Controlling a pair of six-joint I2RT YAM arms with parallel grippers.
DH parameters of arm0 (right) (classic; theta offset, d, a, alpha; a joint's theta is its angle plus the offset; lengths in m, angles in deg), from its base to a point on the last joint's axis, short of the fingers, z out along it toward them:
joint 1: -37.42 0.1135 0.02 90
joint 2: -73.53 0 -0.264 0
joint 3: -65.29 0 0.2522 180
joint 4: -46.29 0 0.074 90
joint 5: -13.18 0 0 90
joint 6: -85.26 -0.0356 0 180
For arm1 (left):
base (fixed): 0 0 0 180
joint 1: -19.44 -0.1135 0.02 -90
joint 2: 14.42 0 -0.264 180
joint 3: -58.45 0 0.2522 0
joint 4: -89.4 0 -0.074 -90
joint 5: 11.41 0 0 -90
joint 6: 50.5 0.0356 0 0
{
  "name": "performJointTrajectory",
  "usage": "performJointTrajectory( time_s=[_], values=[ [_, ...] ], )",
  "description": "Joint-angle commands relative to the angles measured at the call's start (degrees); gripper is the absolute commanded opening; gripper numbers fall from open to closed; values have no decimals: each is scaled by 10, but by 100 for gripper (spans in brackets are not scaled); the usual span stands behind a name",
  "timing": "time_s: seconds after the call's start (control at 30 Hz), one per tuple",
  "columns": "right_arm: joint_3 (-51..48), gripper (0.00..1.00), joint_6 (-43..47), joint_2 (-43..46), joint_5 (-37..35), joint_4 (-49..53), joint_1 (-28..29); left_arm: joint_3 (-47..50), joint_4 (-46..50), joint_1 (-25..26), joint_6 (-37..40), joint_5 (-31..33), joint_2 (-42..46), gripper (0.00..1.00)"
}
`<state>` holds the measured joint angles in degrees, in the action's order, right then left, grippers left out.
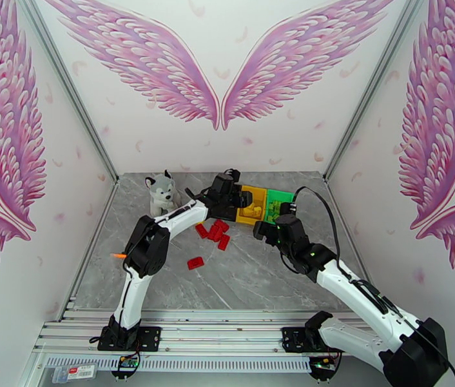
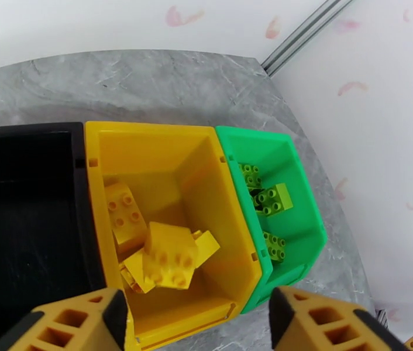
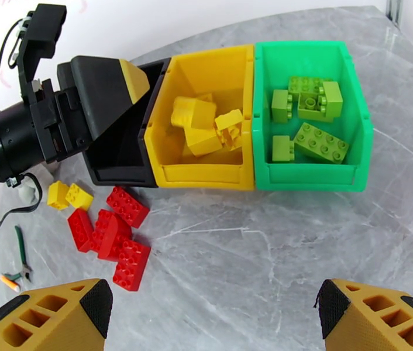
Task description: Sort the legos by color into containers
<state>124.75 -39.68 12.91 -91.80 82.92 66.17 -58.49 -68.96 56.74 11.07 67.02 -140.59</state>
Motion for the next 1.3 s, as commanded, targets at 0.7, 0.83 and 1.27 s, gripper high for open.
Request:
performJointTrajectory(
  time_s=[0.7, 0.83, 1.27],
  values=[
    [-27, 99, 2, -23, 102, -71, 2, 376, -65, 13, 127, 396, 373, 99],
    [-30, 99, 5, -31, 123, -87, 14, 382, -30, -68, 58, 260, 347, 73],
    [38, 99, 32, -175, 142, -83, 100, 358, 44, -145, 34, 230, 214, 71]
  ],
)
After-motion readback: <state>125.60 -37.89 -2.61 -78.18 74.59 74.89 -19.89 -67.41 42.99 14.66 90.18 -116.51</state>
